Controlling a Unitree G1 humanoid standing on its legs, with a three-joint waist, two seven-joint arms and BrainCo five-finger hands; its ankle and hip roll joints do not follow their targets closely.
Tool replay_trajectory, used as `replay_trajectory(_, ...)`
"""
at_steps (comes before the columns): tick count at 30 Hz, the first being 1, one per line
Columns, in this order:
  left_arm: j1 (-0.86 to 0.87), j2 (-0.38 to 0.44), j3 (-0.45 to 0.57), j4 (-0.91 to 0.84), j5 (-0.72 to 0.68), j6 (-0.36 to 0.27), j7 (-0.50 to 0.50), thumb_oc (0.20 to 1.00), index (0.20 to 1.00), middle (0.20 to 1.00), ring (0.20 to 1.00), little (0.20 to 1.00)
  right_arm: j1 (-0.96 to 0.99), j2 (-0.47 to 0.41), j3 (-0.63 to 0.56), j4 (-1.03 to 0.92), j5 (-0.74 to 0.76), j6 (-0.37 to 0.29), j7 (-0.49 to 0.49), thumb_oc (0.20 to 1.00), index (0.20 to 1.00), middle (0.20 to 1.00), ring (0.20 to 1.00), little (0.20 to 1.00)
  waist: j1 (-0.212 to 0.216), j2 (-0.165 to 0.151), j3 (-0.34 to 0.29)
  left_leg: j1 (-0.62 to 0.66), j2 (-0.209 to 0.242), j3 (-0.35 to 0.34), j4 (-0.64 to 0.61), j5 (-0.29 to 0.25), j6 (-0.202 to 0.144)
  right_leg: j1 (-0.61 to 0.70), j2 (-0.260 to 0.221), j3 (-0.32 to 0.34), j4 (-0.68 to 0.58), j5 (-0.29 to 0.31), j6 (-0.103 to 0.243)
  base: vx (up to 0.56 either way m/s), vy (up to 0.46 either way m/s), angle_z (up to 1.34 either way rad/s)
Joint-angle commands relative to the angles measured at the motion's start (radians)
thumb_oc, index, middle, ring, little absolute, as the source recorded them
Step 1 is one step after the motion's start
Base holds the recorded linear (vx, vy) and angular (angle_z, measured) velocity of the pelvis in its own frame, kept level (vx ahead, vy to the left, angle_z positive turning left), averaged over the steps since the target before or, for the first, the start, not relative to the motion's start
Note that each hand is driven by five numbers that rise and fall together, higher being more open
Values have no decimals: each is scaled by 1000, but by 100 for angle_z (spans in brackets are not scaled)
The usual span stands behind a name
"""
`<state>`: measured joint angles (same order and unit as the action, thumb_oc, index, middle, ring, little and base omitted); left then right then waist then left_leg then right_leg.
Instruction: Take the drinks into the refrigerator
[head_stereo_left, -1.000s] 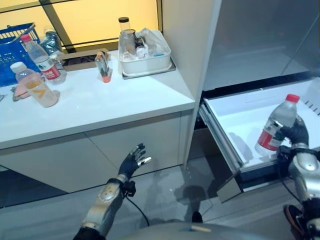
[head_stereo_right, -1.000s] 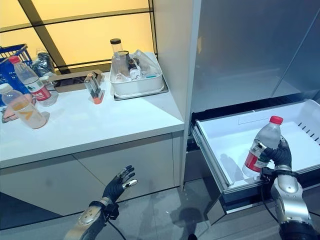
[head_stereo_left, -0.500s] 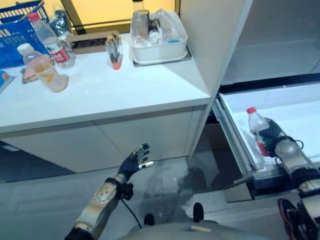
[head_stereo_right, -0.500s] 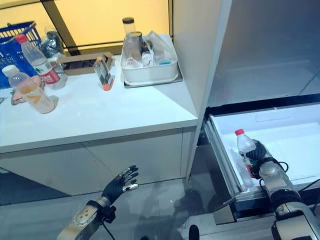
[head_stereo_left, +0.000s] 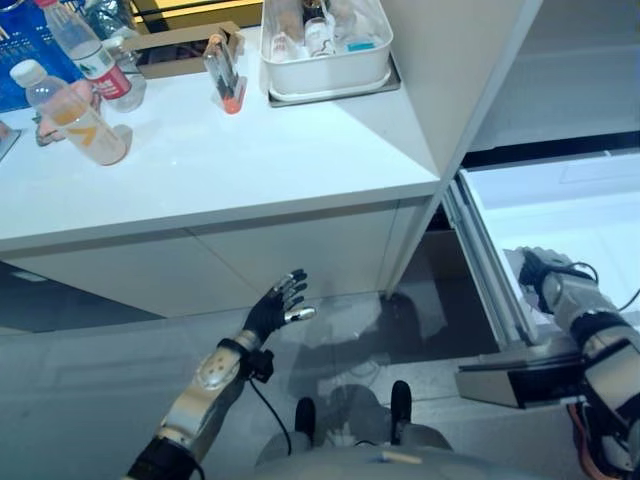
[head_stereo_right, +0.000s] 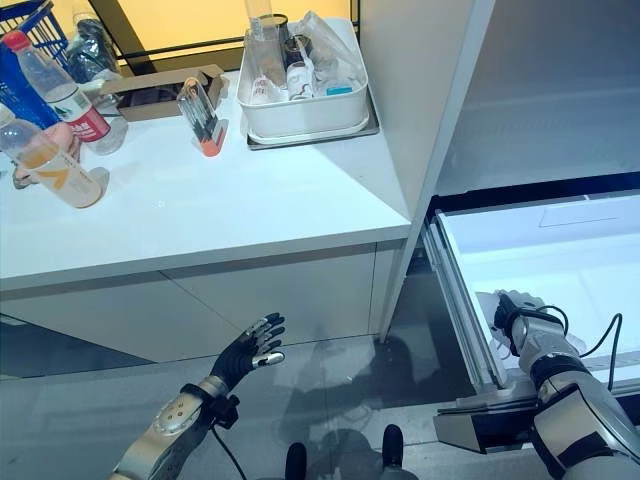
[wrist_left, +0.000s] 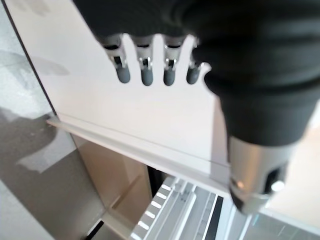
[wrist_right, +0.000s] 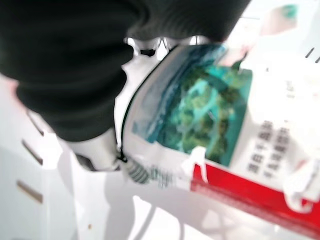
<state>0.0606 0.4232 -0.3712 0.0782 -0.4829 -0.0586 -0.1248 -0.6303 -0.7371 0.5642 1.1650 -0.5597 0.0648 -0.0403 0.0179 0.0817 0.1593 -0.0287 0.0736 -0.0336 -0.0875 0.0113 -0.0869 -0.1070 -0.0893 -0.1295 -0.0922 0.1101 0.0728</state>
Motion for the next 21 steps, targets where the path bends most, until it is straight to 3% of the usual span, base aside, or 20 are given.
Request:
replay_trajectory(1, -34, 3, -21, -65, 39, -65, 7, 1000, 1000, 1000, 1000, 1000, -52, 126, 65, 33, 26, -48, 26, 1000, 1000, 1000, 1000, 1000, 17, -60, 26, -85, -43, -8, 0, 34, 25, 27, -58, 43, 5, -63, 59, -7, 5, 6)
replay_trajectory(7, -37, -12, -4, -66, 32, -70, 22, 1000, 1000, 1000, 1000, 1000, 5, 133, -92, -38, 287, -78, -33, 1000, 1000, 1000, 1000, 1000, 6, -59, 28, -86, -44, -8, 0, 34, 25, 27, -59, 45, 5, -65, 63, -5, 5, 2)
replay_trajectory(12, -24, -29, 47, -42, 45, -76, 44, 1000, 1000, 1000, 1000, 1000, 267, 159, -421, -385, 694, -157, -100, 1000, 1000, 1000, 1000, 1000, -33, -65, 23, -82, -41, 1, 0, 27, 27, 22, -57, 56, 5, -69, 65, 0, 0, 0)
replay_trajectory(21, 15, -11, 111, 50, 149, -83, 49, 1000, 1000, 1000, 1000, 1000, 610, 238, -810, -799, 996, -282, -105, 1000, 1000, 1000, 1000, 1000, -94, -68, -13, -61, -35, 37, 0, 5, 28, 17, -52, 87, 5, -79, 71, 12, 5, -2)
